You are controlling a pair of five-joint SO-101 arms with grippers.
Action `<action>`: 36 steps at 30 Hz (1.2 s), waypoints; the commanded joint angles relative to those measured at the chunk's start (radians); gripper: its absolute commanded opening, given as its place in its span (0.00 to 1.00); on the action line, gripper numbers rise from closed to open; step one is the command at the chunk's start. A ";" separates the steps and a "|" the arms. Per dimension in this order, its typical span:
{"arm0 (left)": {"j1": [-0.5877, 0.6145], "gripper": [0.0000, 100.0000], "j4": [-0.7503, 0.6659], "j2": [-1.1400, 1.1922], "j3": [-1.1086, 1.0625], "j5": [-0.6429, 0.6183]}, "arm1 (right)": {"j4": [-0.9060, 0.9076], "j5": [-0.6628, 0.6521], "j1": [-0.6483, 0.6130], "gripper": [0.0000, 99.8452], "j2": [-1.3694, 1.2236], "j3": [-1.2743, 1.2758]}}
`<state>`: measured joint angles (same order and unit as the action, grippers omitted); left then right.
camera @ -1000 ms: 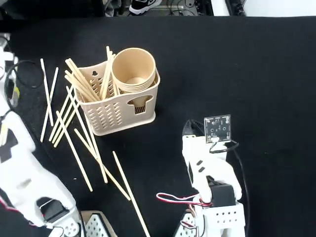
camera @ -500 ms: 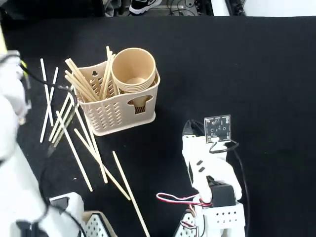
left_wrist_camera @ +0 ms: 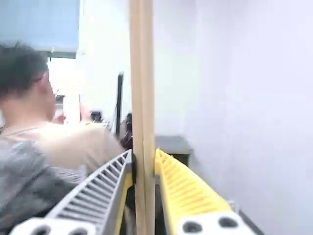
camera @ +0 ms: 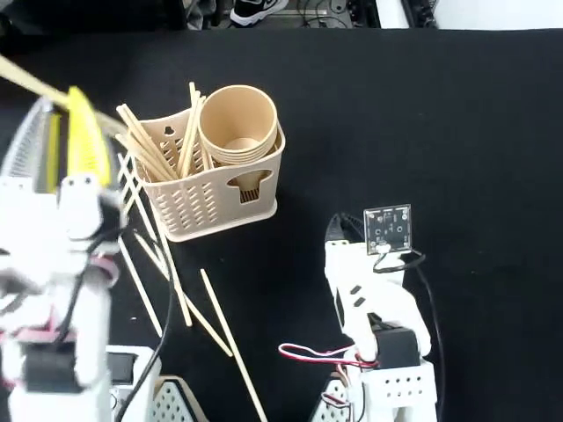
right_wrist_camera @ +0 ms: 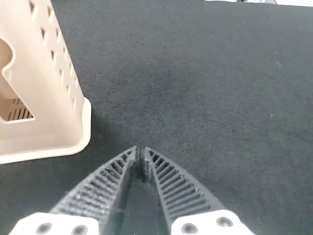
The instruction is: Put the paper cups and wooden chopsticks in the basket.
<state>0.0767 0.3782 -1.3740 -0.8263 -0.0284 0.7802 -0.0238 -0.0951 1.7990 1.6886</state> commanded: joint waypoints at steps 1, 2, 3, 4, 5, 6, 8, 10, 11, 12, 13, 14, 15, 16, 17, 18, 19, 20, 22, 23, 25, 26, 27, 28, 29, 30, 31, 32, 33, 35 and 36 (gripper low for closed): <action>-0.035 0.03 -0.327 -0.014 -0.266 -0.012 | 0.002 -0.011 0.012 0.02 0.071 -0.004; -0.035 0.03 -0.336 0.002 -0.280 -0.014 | 0.002 -0.011 0.012 0.02 0.071 -0.004; -0.035 0.03 -0.339 0.023 -0.286 -0.014 | 0.002 -0.011 0.012 0.02 0.071 -0.004; -0.035 0.03 -0.342 0.051 -0.286 -0.014 | 0.002 -0.011 0.012 0.02 0.071 -0.004; -0.035 0.03 -0.342 0.083 -0.283 -0.014 | 0.002 -0.011 0.012 0.02 0.071 -0.004; -0.033 0.03 -0.342 0.118 -0.277 -0.015 | 0.002 -0.011 0.012 0.02 0.071 -0.004; -0.033 0.03 -0.342 0.189 -0.268 -0.015 | 0.002 -0.011 0.012 0.02 0.071 -0.004; -0.033 0.03 -0.342 0.250 -0.266 -0.015 | 0.002 -0.011 0.012 0.02 0.071 -0.004; -0.035 0.03 -0.342 0.281 -0.263 -0.015 | 0.002 -0.011 0.012 0.02 0.071 -0.004; -0.035 0.03 -0.342 0.305 -0.263 -0.015 | 0.002 -0.011 0.012 0.02 0.071 -0.004; -0.035 0.03 -0.339 0.325 -0.263 -0.015 | 0.002 -0.011 0.012 0.02 0.071 -0.004; -0.035 0.03 -0.336 0.344 -0.263 -0.015 | 0.002 -0.011 0.012 0.02 0.071 -0.004; -0.036 0.03 -0.334 0.358 -0.263 -0.015 | 0.002 -0.011 0.012 0.02 0.071 -0.004; -0.036 0.04 -0.333 0.362 -0.263 -0.015 | 0.002 -0.011 0.012 0.02 0.071 -0.004; -0.035 0.08 -0.318 0.364 -0.262 -0.015 | 0.002 -0.011 0.012 0.02 0.071 -0.004; -0.035 0.14 -0.287 0.364 -0.257 -0.015 | 0.002 -0.011 0.012 0.02 0.071 -0.004; -0.035 0.19 -0.247 0.364 -0.240 -0.020 | 0.002 -0.011 0.012 0.02 0.071 -0.004; -0.035 0.25 -0.186 0.364 -0.214 -0.049 | 0.002 -0.011 0.012 0.02 0.071 -0.004; -0.028 0.28 -0.028 0.364 -0.130 -0.141 | 0.002 -0.011 0.012 0.02 0.071 -0.004; -0.025 0.29 0.061 0.364 -0.067 -0.173 | 0.002 -0.011 0.012 0.02 0.071 -0.004; -0.024 0.29 0.255 0.373 0.082 -0.173 | 0.002 -0.011 0.012 0.02 0.071 -0.004; -0.021 0.29 0.348 0.374 0.162 -0.169 | 0.002 -0.011 0.012 0.02 0.071 -0.004; -0.007 0.29 0.440 0.377 0.243 -0.175 | 0.002 -0.011 0.012 0.02 0.071 -0.004; 0.012 0.29 0.531 0.385 0.325 -0.176 | 0.002 -0.011 0.012 0.02 0.071 -0.004; 0.031 0.29 0.615 0.400 0.404 -0.178 | 0.002 -0.011 0.012 0.02 0.071 -0.004; 0.056 0.29 0.695 0.422 0.478 -0.180 | 0.002 -0.011 0.012 0.02 0.071 -0.004; 0.087 0.29 0.770 0.451 0.545 -0.186 | 0.002 -0.011 0.012 0.02 0.071 -0.004; 0.128 0.29 0.836 0.482 0.602 -0.198 | 0.002 -0.011 0.012 0.02 0.071 -0.004; 0.176 0.29 0.891 0.520 0.648 -0.207 | 0.002 -0.011 0.012 0.02 0.071 -0.004; 0.263 0.29 0.968 0.609 0.702 -0.206 | 0.002 -0.011 0.012 0.02 0.071 -0.004; 0.303 0.29 0.988 0.658 0.714 -0.204 | 0.002 -0.011 0.012 0.02 0.071 -0.004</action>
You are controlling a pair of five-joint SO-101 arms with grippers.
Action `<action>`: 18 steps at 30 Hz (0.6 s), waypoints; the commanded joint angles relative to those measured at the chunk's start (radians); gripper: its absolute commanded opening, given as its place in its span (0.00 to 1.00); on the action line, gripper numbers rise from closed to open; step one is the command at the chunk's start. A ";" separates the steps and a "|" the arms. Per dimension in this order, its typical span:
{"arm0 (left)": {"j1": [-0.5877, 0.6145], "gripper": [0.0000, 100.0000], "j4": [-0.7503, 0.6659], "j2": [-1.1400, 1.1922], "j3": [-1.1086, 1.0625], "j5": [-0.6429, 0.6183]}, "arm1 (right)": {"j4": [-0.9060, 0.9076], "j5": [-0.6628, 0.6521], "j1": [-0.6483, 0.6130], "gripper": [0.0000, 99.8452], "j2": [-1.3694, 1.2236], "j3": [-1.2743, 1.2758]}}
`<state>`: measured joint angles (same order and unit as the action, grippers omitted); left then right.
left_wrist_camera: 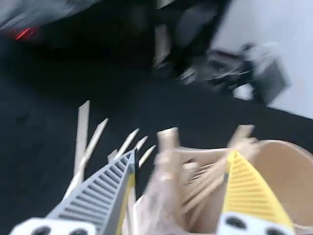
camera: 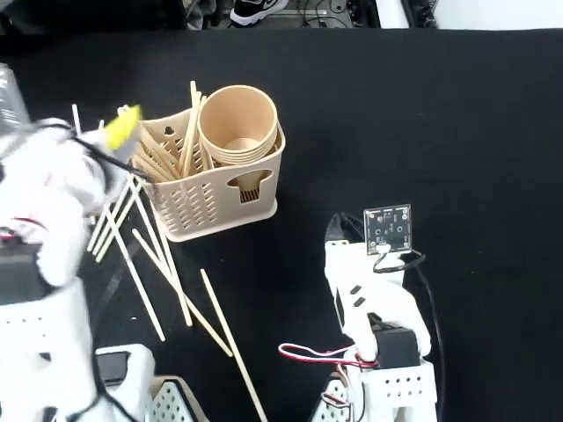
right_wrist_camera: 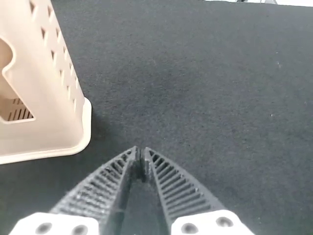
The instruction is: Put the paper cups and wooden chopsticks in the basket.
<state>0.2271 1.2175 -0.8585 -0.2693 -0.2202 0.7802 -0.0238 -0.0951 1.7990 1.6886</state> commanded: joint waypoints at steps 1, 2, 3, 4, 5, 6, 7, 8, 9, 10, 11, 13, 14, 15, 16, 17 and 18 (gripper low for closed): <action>0.191 0.29 0.158 0.196 0.162 -0.012 | 0.002 -0.011 0.012 0.02 0.071 -0.004; 0.223 0.29 0.157 0.253 0.162 -0.008 | 0.002 -0.011 0.012 0.02 0.071 -0.004; 0.249 0.29 0.155 0.316 0.168 0.015 | 0.002 -0.011 0.012 0.02 0.071 -0.004; 0.265 0.29 0.144 0.382 0.171 0.054 | 0.002 -0.011 0.012 0.02 0.071 -0.004; 0.274 0.30 0.123 0.448 0.173 0.097 | 0.002 -0.011 0.012 0.02 0.071 -0.004; 0.282 0.31 0.101 0.517 0.174 0.146 | 0.002 -0.011 0.012 0.02 0.071 -0.004; 0.283 0.31 0.072 0.582 0.180 0.195 | 0.002 -0.011 0.012 0.02 0.071 -0.004; 0.283 0.31 0.051 0.646 0.189 0.244 | 0.002 -0.011 0.012 0.02 0.071 -0.004; 0.283 0.31 0.031 0.712 0.199 0.292 | 0.002 -0.011 0.012 0.02 0.071 -0.004; 0.285 0.31 0.020 0.776 0.211 0.334 | 0.002 -0.011 0.012 0.02 0.071 -0.004; 0.285 0.31 0.011 0.838 0.229 0.367 | 0.002 -0.011 0.012 0.02 0.071 -0.004; 0.285 0.31 0.006 0.956 0.289 0.414 | 0.002 -0.011 0.012 0.02 0.071 -0.004; 0.283 0.31 0.005 1.013 0.325 0.423 | 0.002 -0.011 0.012 0.02 0.071 -0.004; 0.283 0.31 0.005 1.069 0.367 0.425 | 0.002 -0.011 0.012 0.02 0.071 -0.004; 0.283 0.31 0.005 1.129 0.410 0.425 | 0.002 -0.011 0.012 0.02 0.071 -0.004; 0.285 0.31 0.005 1.188 0.456 0.425 | 0.002 -0.011 0.012 0.02 0.071 -0.004; 0.285 0.31 0.005 1.241 0.504 0.425 | 0.002 -0.011 0.012 0.02 0.071 -0.004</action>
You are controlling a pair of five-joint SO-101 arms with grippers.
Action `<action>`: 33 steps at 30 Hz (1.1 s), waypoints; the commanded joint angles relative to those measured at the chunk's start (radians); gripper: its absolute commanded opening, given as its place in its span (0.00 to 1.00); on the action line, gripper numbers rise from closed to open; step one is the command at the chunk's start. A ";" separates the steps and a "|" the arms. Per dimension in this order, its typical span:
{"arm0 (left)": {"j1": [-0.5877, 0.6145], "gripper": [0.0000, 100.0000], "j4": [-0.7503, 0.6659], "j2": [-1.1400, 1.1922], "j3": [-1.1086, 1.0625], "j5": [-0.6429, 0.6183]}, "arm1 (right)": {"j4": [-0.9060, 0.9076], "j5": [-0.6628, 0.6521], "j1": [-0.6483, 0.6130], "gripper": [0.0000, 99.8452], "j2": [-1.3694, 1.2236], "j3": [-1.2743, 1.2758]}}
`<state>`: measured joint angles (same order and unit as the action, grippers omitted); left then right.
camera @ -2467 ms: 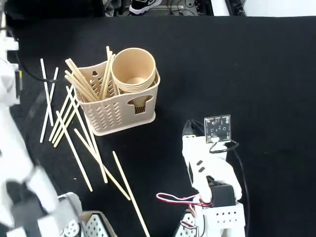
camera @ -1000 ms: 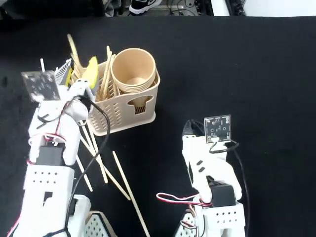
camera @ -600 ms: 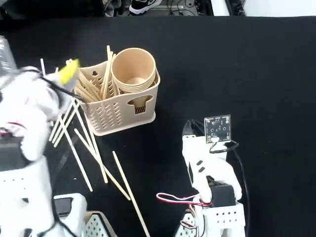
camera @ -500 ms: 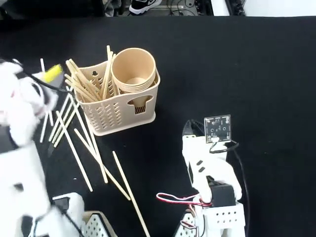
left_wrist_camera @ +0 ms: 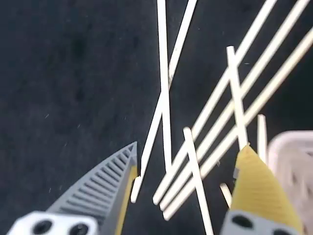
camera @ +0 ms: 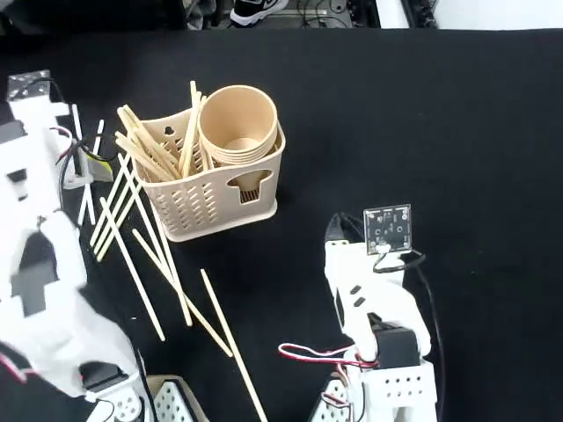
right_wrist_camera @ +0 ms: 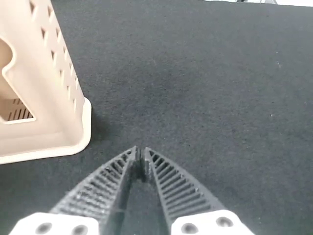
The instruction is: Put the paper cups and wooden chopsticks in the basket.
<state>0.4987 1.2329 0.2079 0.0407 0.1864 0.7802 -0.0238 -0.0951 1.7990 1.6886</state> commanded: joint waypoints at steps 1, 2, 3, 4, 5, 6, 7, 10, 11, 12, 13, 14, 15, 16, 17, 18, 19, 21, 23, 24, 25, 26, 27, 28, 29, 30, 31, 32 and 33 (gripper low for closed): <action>0.013 0.31 -0.009 0.232 0.243 0.018 | 0.002 -0.011 0.012 0.02 0.071 -0.004; 0.013 0.31 -0.008 0.287 0.289 0.018 | 0.002 -0.011 0.012 0.02 0.071 -0.004; 0.013 0.31 -0.005 0.339 0.332 0.018 | 0.002 -0.011 0.012 0.02 0.071 -0.004; 0.013 0.31 0.000 0.388 0.371 0.018 | 0.002 -0.011 0.012 0.02 0.071 -0.004; 0.013 0.31 0.000 0.431 0.403 0.018 | 0.002 -0.011 0.012 0.02 0.071 -0.004; 0.013 0.31 0.000 0.477 0.440 0.018 | 0.002 -0.011 0.012 0.02 0.071 -0.004; 0.015 0.31 0.002 0.516 0.467 0.018 | 0.002 -0.011 0.012 0.02 0.071 -0.004; 0.024 0.20 0.000 0.586 0.536 0.026 | 0.002 -0.011 0.012 0.02 0.071 -0.004; 0.028 0.14 0.000 0.598 0.558 0.026 | 0.002 -0.011 0.012 0.02 0.071 -0.004; 0.030 0.07 0.000 0.605 0.578 0.026 | 0.002 -0.011 0.012 0.02 0.071 -0.004; 0.030 0.01 0.002 0.611 0.587 0.026 | 0.002 -0.011 0.012 0.02 0.071 -0.004; 0.030 0.04 0.011 0.609 0.590 0.026 | 0.002 -0.011 0.012 0.02 0.071 -0.004; 0.030 0.06 0.044 0.608 0.601 0.026 | 0.002 -0.011 0.012 0.02 0.071 -0.004; 0.030 0.06 0.072 0.608 0.608 0.028 | 0.002 -0.011 0.012 0.02 0.071 -0.004; 0.025 0.03 0.106 0.605 0.628 0.028 | 0.002 -0.011 0.012 0.02 0.071 -0.004; 0.022 0.02 0.137 0.600 0.644 0.028 | 0.002 -0.011 0.012 0.02 0.071 -0.004; 0.021 0.03 0.178 0.595 0.662 0.037 | 0.002 -0.011 0.012 0.02 0.071 -0.004; 0.016 0.03 0.252 0.585 0.697 0.089 | 0.002 -0.011 0.012 0.02 0.071 -0.004; 0.007 0.03 0.321 0.568 0.727 0.133 | 0.002 -0.011 0.012 0.02 0.071 -0.004; 0.004 0.03 0.351 0.555 0.739 0.146 | 0.002 -0.011 0.012 0.02 0.071 -0.004; 0.001 0.03 0.381 0.543 0.751 0.152 | 0.002 -0.011 0.012 0.02 0.071 -0.004; -0.001 0.03 0.410 0.526 0.762 0.157 | 0.002 -0.011 0.012 0.02 0.071 -0.004; -0.002 0.03 0.440 0.505 0.774 0.158 | 0.002 -0.011 0.012 0.02 0.071 -0.004; -0.002 0.03 0.468 0.482 0.785 0.158 | 0.002 -0.011 0.012 0.02 0.071 -0.004; -0.004 0.03 0.494 0.456 0.794 0.158 | 0.002 -0.011 0.012 0.02 0.071 -0.004; -0.004 0.03 0.516 0.428 0.799 0.158 | 0.002 -0.011 0.012 0.02 0.071 -0.004; -0.004 0.03 0.526 0.396 0.791 0.158 | 0.002 -0.011 0.012 0.02 0.071 -0.004; -0.004 0.03 0.526 0.362 0.780 0.158 | 0.002 -0.011 0.012 0.02 0.071 -0.004; -0.002 0.03 0.526 0.324 0.762 0.158 | 0.002 -0.011 0.012 0.02 0.071 -0.004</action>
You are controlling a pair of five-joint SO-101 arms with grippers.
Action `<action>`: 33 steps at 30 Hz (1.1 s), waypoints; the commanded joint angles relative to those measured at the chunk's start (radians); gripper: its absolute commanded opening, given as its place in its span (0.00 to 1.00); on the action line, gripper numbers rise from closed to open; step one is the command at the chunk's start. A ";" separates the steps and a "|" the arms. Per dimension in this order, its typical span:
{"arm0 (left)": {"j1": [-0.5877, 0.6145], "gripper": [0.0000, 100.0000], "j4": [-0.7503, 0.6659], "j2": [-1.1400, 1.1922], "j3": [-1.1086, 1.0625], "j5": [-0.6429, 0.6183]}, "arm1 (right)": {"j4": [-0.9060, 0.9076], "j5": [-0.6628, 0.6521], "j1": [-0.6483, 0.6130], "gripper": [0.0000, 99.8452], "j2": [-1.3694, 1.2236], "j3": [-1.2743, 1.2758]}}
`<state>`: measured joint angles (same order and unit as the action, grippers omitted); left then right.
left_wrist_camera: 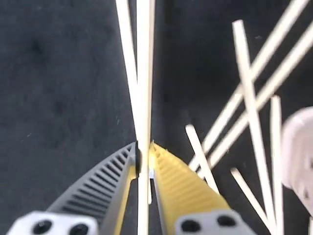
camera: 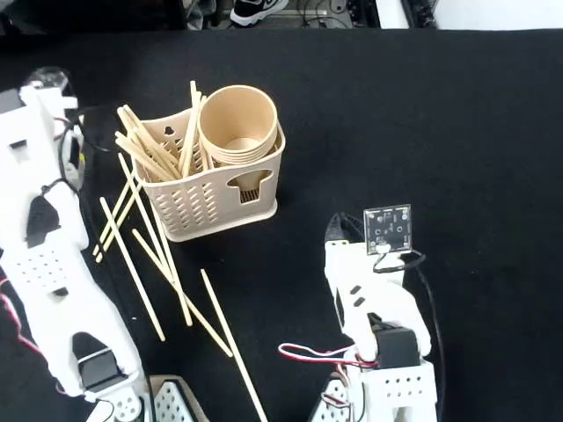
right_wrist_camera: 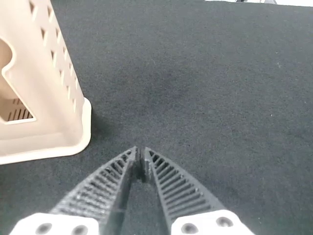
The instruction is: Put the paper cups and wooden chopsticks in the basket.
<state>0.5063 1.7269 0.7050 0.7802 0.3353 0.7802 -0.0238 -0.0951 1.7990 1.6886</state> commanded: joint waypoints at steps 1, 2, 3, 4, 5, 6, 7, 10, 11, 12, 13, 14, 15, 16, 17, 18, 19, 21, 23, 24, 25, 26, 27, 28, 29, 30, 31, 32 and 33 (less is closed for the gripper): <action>-0.010 0.03 0.032 -0.215 -0.005 0.009 | 0.002 -0.011 0.012 0.02 0.071 -0.004; -0.010 0.03 0.032 -0.259 -0.038 0.009 | 0.002 -0.011 0.012 0.02 0.071 -0.004; -0.010 0.03 0.032 -0.305 -0.070 0.009 | 0.002 -0.011 0.012 0.02 0.071 -0.004; -0.012 0.03 0.032 -0.358 -0.104 0.009 | 0.002 -0.011 0.012 0.02 0.071 -0.004; -0.012 0.03 0.031 -0.414 -0.137 0.009 | 0.002 -0.011 0.012 0.02 0.071 -0.004; -0.013 0.03 0.029 -0.476 -0.171 0.008 | 0.002 -0.011 0.012 0.02 0.071 -0.004; -0.013 0.03 0.029 -0.539 -0.203 0.008 | 0.002 -0.011 0.012 0.02 0.071 -0.004; -0.024 0.03 -0.015 -0.749 -0.325 0.005 | 0.002 -0.011 0.012 0.02 0.071 -0.004; -0.027 0.03 -0.040 -0.825 -0.377 0.005 | 0.002 -0.011 0.012 0.02 0.071 -0.004; -0.028 0.03 -0.071 -0.907 -0.435 0.005 | 0.002 -0.011 0.012 0.02 0.071 -0.004; -0.028 0.03 -0.110 -0.990 -0.499 0.005 | 0.002 -0.011 0.012 0.02 0.071 -0.004; -0.028 0.03 -0.155 -1.068 -0.568 0.003 | 0.002 -0.011 0.012 0.02 0.071 -0.004; -0.028 0.03 -0.207 -1.149 -0.642 0.003 | 0.002 -0.011 0.012 0.02 0.071 -0.004; -0.028 0.03 -0.259 -1.231 -0.717 0.003 | 0.002 -0.011 0.012 0.02 0.071 -0.004; -0.028 0.03 -0.315 -1.310 -0.792 0.003 | 0.002 -0.011 0.012 0.02 0.071 -0.004; -0.028 0.03 -0.376 -1.395 -0.871 0.003 | 0.003 -0.011 0.012 0.02 0.071 -0.004; -0.028 0.03 -0.439 -1.476 -0.944 0.002 | 0.003 -0.011 0.012 0.02 0.071 -0.004; -0.028 0.03 -0.562 -1.634 -1.087 -0.011 | 0.003 -0.011 0.012 0.02 0.071 -0.004; -0.028 0.03 -0.689 -1.788 -1.218 -0.060 | 0.003 -0.011 0.012 0.02 0.071 -0.004; -0.028 0.03 -0.755 -1.855 -1.279 -0.092 | 0.003 -0.011 0.012 0.02 0.071 -0.004; -0.036 0.03 -0.822 -1.921 -1.337 -0.129 | 0.003 -0.011 0.012 0.02 0.071 -0.004; -0.054 0.03 -0.893 -1.984 -1.392 -0.169 | 0.003 -0.011 0.012 0.02 0.071 -0.004; -0.081 0.03 -0.962 -2.036 -1.448 -0.210 | 0.003 -0.011 0.012 0.02 0.071 -0.004; -0.110 0.03 -1.031 -2.085 -1.503 -0.250 | 0.003 -0.011 0.012 0.02 0.071 -0.004; -0.145 0.03 -1.105 -2.127 -1.555 -0.287 | 0.003 -0.011 0.012 0.02 0.071 -0.004; -0.186 0.03 -1.177 -2.160 -1.601 -0.311 | 0.003 -0.011 0.012 0.02 0.071 -0.004; -0.231 0.03 -1.250 -2.183 -1.644 -0.318 | 0.003 -0.011 0.012 0.02 0.071 -0.004; -0.278 0.03 -1.313 -2.197 -1.679 -0.318 | 0.003 -0.011 0.012 0.02 0.071 -0.004; -0.325 0.03 -1.367 -2.200 -1.707 -0.315 | 0.003 -0.011 0.012 0.02 0.071 -0.004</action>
<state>0.3391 0.6206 -1.4277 -0.8017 0.0545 0.7802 -0.0238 -0.0951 1.7990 1.6886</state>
